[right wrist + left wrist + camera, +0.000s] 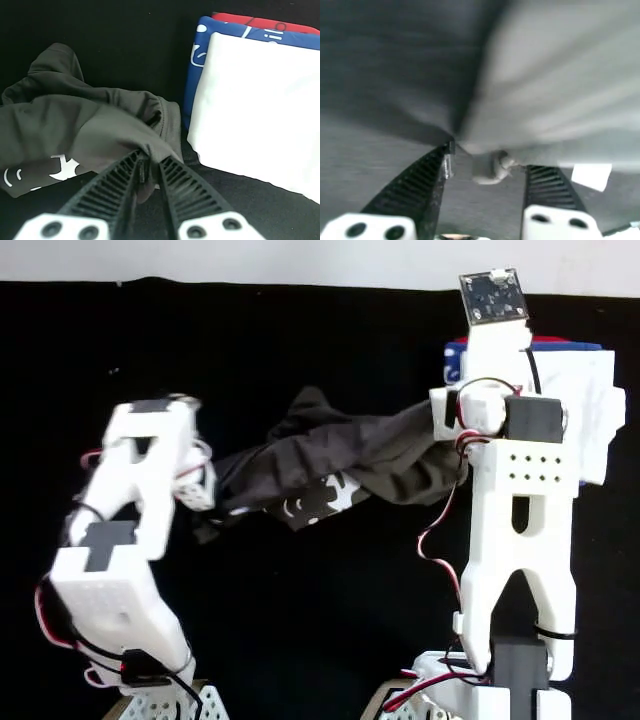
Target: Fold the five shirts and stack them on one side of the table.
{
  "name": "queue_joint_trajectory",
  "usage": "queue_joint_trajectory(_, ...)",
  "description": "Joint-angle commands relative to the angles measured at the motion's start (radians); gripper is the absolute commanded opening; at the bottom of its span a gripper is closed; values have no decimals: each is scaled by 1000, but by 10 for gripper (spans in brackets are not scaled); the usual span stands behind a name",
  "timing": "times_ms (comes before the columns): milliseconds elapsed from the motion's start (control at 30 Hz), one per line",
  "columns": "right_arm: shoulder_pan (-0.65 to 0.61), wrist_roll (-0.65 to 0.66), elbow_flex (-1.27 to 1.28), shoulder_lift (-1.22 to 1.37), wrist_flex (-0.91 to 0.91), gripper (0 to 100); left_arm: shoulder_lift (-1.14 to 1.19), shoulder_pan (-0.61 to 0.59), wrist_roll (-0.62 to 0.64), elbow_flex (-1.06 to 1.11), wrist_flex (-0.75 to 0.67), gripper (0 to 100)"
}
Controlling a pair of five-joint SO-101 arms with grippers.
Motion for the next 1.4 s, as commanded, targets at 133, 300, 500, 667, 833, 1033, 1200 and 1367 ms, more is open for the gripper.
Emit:
queue_joint_trajectory(133, 13, 9, -5, -39, -15, 5, -12, 13, -25, -110, 157, 213)
queue_joint_trajectory(300, 13, 9, -4, -38, -15, 5, -13, 96, -23, -260, 322, 213)
queue_joint_trajectory(500, 13, 9, -4, -38, -15, 5, -7, 199, -20, -404, 407, 213)
queue_joint_trajectory(667, 16, 9, -4, -44, -12, 5, -1, 174, -21, -329, 290, 213)
queue_joint_trajectory(833, 16, 9, -4, -44, -10, 5, -1, 136, -23, -185, 180, 213)
queue_joint_trajectory(1033, 15, 9, -8, -44, -13, 5, -1, 127, -23, -33, 52, 213)
queue_joint_trajectory(1200, 16, 9, -10, -44, -5, 5, 1, 117, -23, 50, -40, 213)
queue_joint_trajectory(1367, 13, 9, -5, -44, -5, 5, -1, 120, -23, 53, -41, 213)
